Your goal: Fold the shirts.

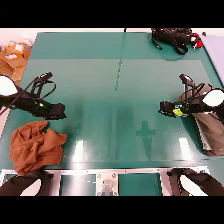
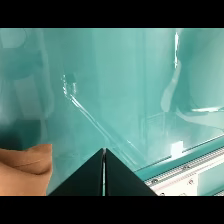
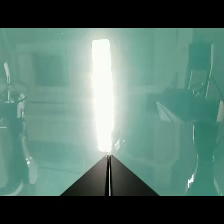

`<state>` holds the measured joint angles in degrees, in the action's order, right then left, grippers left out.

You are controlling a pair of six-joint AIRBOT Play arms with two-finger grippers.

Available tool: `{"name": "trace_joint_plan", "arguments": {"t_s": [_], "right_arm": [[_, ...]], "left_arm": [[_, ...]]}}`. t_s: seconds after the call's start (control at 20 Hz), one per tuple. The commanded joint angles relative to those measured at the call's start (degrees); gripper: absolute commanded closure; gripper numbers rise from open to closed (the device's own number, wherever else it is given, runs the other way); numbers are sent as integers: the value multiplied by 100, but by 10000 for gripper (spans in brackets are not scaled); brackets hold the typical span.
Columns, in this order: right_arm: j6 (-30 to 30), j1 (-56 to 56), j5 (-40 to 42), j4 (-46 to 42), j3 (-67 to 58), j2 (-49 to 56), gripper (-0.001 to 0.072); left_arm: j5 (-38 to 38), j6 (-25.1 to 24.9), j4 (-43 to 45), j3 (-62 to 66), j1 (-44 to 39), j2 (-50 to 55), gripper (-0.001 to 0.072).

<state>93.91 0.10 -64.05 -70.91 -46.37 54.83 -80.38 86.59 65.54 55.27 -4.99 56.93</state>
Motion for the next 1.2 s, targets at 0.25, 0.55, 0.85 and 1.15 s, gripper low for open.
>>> {"name": "trace_joint_plan", "arguments": {"t_s": [0.25,0.55,0.85,1.15], "right_arm": [[2,4,-2,0,0,-4,697],[2,4,-2,0,0,-4,697],[2,4,94,0,4,-4,696],[9,4,544,-2,7,-2,581]], "left_arm": [[0,0,0,-2,-2,-4,681],[13,0,-4,-2,-2,-4,681],[868,-4,83,-2,-2,-2,681],[125,1543,4266,-4,-2,-2,-13]]}}
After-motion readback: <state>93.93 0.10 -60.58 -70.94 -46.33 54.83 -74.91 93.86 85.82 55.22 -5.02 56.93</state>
